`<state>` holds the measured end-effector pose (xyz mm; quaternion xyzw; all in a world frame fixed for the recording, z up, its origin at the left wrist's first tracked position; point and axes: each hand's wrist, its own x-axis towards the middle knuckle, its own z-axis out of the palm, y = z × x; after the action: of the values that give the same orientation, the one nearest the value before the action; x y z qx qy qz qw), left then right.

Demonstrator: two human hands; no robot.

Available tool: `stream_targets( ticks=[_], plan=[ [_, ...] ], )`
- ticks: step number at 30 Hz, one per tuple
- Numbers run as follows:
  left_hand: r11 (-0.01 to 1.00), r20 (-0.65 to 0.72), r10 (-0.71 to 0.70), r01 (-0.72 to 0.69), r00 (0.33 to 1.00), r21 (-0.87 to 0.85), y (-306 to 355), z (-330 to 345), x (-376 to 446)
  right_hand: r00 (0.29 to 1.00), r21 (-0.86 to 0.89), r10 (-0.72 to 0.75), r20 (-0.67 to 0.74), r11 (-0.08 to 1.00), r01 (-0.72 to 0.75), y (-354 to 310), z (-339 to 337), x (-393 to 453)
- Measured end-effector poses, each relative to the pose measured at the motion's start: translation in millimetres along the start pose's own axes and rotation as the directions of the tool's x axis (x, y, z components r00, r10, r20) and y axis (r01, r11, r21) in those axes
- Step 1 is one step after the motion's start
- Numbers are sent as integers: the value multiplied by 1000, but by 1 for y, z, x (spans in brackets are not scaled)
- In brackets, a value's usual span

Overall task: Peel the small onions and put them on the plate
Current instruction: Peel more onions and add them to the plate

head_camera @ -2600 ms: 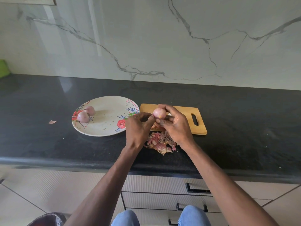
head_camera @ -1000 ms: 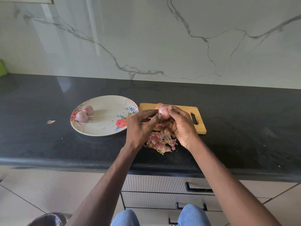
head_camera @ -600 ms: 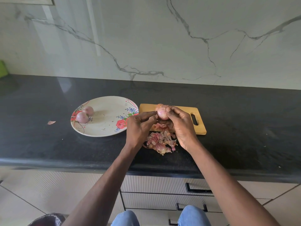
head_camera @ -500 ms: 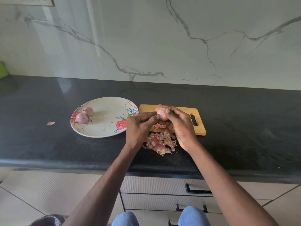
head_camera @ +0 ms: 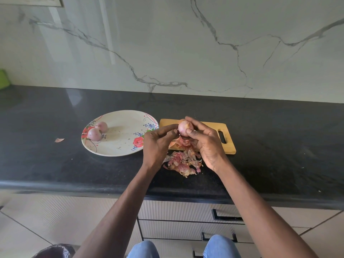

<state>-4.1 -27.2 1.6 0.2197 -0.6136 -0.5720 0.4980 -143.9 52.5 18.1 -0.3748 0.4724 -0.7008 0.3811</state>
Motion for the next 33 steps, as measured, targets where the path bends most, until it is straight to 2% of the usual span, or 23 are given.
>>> stream_targets(
  ticks=[2, 8, 17, 21, 28, 33],
  plan=[
    [999, -20, 19, -18, 1000, 30, 2, 1, -1, 1000, -36, -20, -16, 999, 19, -1, 0, -1],
    [974, 40, 129, -134, 991, 181, 1, 0, -2, 995, -92, -88, -48, 992, 83, -4, -1, -4],
    [980, 32, 109, -113, 994, 163, -1, -1, -3, 989, -238, -143, -38, 962, 130, 4, -5, 1],
    [965, 18, 133, -134, 991, 226, 2, 1, -6, 980, -343, -198, -15, 922, 181, 7, -5, 2],
    [911, -35, 198, -171, 980, 375, 2, 4, -6, 983, -398, -184, -17, 903, 162, 10, -2, 2],
    [890, -33, 252, -218, 967, 401, 6, 5, -10, 980, -420, -192, -42, 894, 157, 7, 3, -4]
  ],
)
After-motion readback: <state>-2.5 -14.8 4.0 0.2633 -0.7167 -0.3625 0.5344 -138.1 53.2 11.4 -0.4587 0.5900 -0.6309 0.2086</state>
